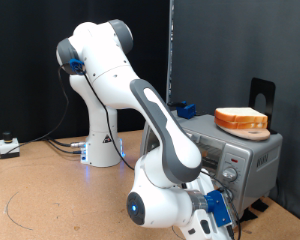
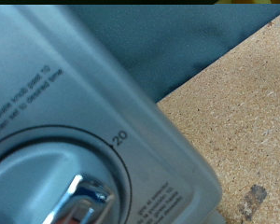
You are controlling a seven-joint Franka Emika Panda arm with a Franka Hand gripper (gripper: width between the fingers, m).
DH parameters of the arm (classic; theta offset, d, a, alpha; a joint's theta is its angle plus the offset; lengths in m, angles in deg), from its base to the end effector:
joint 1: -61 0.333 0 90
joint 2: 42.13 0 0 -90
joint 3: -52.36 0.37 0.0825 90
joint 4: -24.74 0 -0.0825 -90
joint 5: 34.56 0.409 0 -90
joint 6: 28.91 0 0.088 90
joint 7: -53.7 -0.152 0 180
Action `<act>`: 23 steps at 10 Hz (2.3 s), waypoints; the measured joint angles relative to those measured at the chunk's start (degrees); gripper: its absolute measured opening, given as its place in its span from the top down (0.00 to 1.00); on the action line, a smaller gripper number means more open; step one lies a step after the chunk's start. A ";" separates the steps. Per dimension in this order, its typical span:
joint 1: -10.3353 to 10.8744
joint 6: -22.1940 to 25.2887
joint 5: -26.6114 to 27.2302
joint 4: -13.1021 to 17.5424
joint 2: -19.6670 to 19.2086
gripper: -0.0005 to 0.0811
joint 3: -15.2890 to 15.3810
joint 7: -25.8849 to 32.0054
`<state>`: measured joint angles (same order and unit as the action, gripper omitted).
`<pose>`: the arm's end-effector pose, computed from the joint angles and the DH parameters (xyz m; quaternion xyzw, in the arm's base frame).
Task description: Make a piece of toast with the oven
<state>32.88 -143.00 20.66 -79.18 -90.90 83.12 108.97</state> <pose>0.6436 0.0999 0.1343 -0.7967 -0.0871 0.0093 0.5980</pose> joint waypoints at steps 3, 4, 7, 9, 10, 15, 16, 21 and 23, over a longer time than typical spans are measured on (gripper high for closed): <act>-0.04 -0.22 0.34 -0.10 0.02 0.02 0.00 0.09; -0.05 -0.42 0.35 -0.13 0.03 0.02 -0.02 0.09; 0.09 -1.09 0.35 -0.39 0.30 0.02 -0.18 -1.20; 0.14 -1.74 0.35 -0.74 0.68 0.02 -0.20 -1.77; 0.15 -1.99 0.35 -0.86 0.83 0.02 -0.17 -1.68; 0.09 -2.42 0.48 -0.91 1.04 0.02 0.07 4.72; 0.08 -2.42 0.55 -0.87 1.04 0.02 0.10 6.68; 0.16 -2.58 0.49 -0.68 0.99 0.02 0.10 13.17; 0.45 -3.95 0.11 -0.76 0.63 0.02 -0.20 16.10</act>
<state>33.33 -146.96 20.78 -79.94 -90.27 82.91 125.07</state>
